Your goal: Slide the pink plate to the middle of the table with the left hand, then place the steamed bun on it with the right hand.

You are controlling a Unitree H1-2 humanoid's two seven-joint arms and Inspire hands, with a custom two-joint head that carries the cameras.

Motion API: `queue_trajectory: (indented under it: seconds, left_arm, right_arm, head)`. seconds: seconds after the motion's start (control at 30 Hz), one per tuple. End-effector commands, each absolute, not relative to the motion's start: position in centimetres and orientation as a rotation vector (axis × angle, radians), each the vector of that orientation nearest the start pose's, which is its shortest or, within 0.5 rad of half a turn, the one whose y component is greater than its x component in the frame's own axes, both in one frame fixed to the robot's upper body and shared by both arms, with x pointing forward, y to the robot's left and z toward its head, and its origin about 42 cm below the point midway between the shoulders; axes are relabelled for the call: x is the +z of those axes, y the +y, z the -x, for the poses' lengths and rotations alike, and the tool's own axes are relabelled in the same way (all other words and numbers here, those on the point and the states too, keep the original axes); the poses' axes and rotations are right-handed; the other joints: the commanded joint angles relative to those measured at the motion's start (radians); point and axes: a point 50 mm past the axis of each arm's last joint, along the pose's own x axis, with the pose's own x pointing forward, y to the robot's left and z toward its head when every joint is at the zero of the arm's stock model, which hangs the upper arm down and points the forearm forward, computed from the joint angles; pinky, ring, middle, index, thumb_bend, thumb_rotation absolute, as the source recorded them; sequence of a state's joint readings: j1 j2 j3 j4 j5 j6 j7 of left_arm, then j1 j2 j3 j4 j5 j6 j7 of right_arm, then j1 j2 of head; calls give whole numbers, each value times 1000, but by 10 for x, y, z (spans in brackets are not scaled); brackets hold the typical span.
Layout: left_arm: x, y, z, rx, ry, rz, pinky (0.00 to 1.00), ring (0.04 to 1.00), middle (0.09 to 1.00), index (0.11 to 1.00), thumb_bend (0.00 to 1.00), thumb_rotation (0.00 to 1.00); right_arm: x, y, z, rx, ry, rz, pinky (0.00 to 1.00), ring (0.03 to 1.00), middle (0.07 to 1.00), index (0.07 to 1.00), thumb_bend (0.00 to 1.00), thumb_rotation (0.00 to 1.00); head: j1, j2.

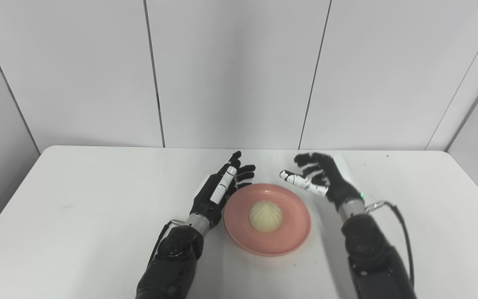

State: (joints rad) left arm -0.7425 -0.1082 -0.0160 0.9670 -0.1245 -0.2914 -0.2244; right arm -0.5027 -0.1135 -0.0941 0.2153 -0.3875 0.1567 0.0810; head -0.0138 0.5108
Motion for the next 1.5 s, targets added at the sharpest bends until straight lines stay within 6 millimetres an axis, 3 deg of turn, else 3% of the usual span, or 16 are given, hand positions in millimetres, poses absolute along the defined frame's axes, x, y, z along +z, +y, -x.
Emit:
queue_trajectory:
  seconds: [0.0,0.07,0.13,0.27,0.37,0.63,0.87,1.13,1.27,1.47]
  left_arm:
    - [107,84,-461,-423,57,107,785,839,822,942,744,822]
    - [106,84,-460,-411,42,91,796,849,836,938,749,827]
    - [107,84,-459,-388,20,77,802,851,844,935,732,831]
    - [111,81,-455,-321,-27,91,902,906,882,947,626,814]
    - [114,80,-452,-307,-55,78,993,992,986,984,662,854]
    - [116,84,-453,-371,-28,41,1000,1000,1000,1000,793,880]
    - [120,84,-451,-350,-29,66,1000,1000,1000,1000,749,902]
    - [123,81,-448,-348,-11,115,1000,1000,1000,1000,765,929]
    - [126,80,-443,-289,-31,113,1000,1000,1000,1000,688,921]
    - [127,79,-438,-198,-54,58,1000,1000,1000,1000,691,950]
  right_arm:
    - [225,-234,-445,-44,-243,328,657,750,757,694,709,826]
    - [216,-236,-446,-42,-239,275,701,760,769,711,718,942]
    - [205,-239,-446,-28,-213,206,737,778,784,735,741,977]
    - [190,-246,-446,-26,-185,130,782,832,829,782,819,999]
    - [183,-249,-447,-27,-181,127,816,853,838,803,834,1000]
    - [168,-251,-443,-23,-159,152,838,865,847,818,840,1000]
    - [161,-250,-440,-25,-154,154,845,873,847,814,820,1000]
    - [155,-249,-439,-13,-180,123,883,902,876,838,824,1000]
    - [150,-246,-437,-4,-171,-17,919,911,907,891,913,986]
    - [143,-241,-435,5,-120,-148,905,934,949,952,885,1000]
  head:
    - [1,1]
    - [-1,1]
    - [-1,2]
    - [-3,1]
    - [-3,2]
    - [-6,5]
    - [-7,5]
    - [-5,5]
    - [-5,7]
    - [-5,8]
